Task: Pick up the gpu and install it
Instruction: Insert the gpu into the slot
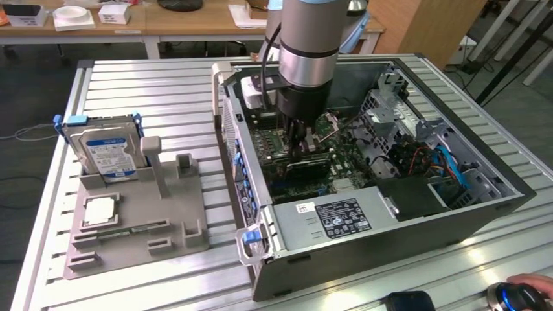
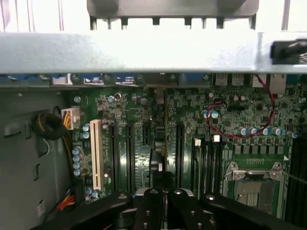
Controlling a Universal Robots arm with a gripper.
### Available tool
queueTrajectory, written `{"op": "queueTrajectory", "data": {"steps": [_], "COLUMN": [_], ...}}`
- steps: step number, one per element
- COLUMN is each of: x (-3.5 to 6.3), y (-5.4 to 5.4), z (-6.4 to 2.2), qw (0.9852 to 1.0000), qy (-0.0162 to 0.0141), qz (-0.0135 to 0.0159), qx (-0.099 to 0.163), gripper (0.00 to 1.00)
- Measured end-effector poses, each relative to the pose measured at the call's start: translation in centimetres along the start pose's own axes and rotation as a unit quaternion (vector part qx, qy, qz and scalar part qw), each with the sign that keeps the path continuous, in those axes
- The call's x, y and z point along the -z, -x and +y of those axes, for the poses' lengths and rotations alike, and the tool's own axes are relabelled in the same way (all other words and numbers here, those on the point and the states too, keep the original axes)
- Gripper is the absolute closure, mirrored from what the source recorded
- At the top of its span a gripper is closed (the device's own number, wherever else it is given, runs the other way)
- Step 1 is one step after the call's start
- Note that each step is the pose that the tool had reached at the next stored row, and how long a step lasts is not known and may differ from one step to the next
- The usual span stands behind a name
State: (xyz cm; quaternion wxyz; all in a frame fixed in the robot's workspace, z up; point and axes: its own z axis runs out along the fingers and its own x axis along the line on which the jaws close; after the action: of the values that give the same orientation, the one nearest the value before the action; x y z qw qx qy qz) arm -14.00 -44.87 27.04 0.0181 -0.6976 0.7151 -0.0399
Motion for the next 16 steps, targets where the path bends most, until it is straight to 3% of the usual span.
{"op": "queueTrajectory", "data": {"steps": [16], "x": [3.96], "y": [-0.1], "z": [-0.33], "qw": [1.0], "qy": [0.002], "qz": [0.0021], "qx": [0.0], "gripper": [0.9]}}
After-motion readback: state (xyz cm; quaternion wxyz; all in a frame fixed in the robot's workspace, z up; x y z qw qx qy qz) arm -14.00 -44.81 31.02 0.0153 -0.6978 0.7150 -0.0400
